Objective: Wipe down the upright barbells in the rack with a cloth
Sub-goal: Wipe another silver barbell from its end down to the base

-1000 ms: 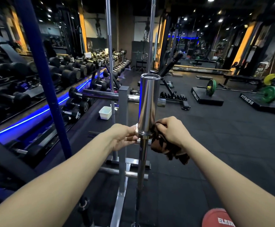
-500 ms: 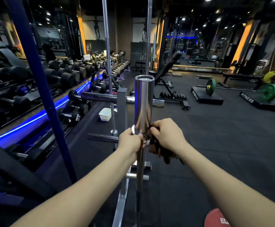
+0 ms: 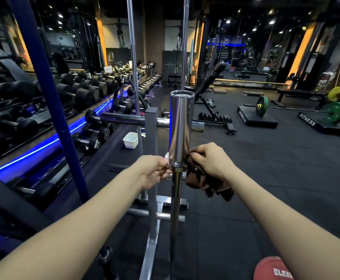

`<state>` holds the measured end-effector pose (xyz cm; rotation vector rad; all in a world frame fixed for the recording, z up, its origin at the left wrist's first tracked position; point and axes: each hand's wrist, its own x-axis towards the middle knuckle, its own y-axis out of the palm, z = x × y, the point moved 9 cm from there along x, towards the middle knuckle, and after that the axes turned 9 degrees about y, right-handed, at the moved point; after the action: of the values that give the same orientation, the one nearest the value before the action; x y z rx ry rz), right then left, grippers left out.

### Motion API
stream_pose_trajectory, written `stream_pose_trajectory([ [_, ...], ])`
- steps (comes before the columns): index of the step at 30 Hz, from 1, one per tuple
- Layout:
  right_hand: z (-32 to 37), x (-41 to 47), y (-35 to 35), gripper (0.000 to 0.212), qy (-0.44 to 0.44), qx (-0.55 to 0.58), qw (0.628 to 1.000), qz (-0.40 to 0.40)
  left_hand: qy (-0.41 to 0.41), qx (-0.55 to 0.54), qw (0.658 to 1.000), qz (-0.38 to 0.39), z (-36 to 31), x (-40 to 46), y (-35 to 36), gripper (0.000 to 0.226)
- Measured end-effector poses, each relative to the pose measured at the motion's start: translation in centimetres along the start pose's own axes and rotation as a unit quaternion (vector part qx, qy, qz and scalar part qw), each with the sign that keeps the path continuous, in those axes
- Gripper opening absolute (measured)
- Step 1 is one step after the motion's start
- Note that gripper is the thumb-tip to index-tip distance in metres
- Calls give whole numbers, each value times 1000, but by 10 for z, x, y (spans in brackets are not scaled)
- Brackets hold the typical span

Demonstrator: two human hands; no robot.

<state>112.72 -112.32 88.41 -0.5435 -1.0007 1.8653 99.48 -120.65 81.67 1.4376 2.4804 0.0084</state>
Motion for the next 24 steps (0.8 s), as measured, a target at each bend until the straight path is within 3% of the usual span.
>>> stream_pose_trajectory([
  [3, -3, -14, 2, 25, 10, -11, 999, -45, 31, -39, 997, -56, 22, -17, 14, 19],
  [7, 0, -29, 6, 24, -7, -44, 997, -58, 86, 28, 987, -132, 30, -22, 18, 32],
  [9, 2, -35, 5, 25, -18, -72, 995, -65, 101, 52, 981, -155, 23, -21, 13, 19],
  [11, 3, -35, 5, 25, -22, -82, 994, -65, 116, 58, 982, -135, 14, -22, 15, 9],
  [15, 5, -14, 6, 28, -24, -90, 995, -35, 102, 46, 993, -41, 0, -16, 14, 30],
  [19, 5, 10, 3, 28, -21, -102, 995, -5, 86, 85, 992, 44, -9, -7, 13, 32],
  [24, 6, 23, 1, 25, -16, -66, 998, 1, 77, 114, 988, 65, -17, 2, 10, 23],
])
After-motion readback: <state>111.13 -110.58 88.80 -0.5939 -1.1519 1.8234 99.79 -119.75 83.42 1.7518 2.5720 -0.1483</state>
